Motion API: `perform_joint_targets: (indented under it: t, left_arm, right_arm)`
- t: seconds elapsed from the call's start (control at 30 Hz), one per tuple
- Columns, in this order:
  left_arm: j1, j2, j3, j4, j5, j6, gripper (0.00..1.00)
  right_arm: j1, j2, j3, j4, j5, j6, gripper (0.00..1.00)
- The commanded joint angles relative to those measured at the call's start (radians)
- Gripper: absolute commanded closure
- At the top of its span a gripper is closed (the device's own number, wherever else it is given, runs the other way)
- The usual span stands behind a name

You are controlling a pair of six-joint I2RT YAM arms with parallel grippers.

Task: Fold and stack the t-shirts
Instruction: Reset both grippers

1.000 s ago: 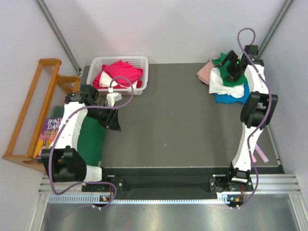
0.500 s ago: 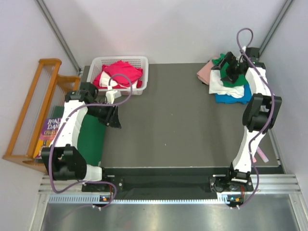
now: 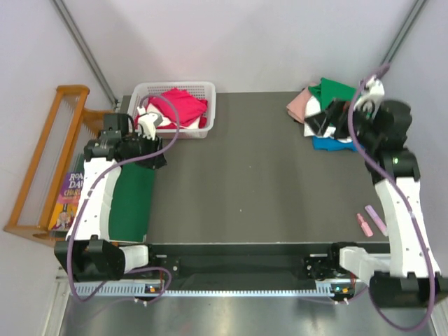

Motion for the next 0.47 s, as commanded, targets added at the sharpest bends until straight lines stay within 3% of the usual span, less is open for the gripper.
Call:
perform_joint_targets:
  t: [0.0, 0.2, 0.43]
  left_arm:
    - [0.01, -0.043, -0.1, 0.215, -0.188, -0.094, 0.59]
    - [0.013, 0.085, -0.101, 0.301, -0.236, -0.147, 0.59]
    - [0.028, 0.19, -0.094, 0.353, -0.125, -0.2, 0.59]
  right_arm:
    - [0.016, -0.111, -0.239, 0.07, 0.09, -0.076, 0.0]
    - [0.018, -0.136, -0.281, 0.022, 0.218, -0.099, 0.0]
    - [0.016, -0.111, -0.319, 0.091, 0.339, -0.119, 0.0]
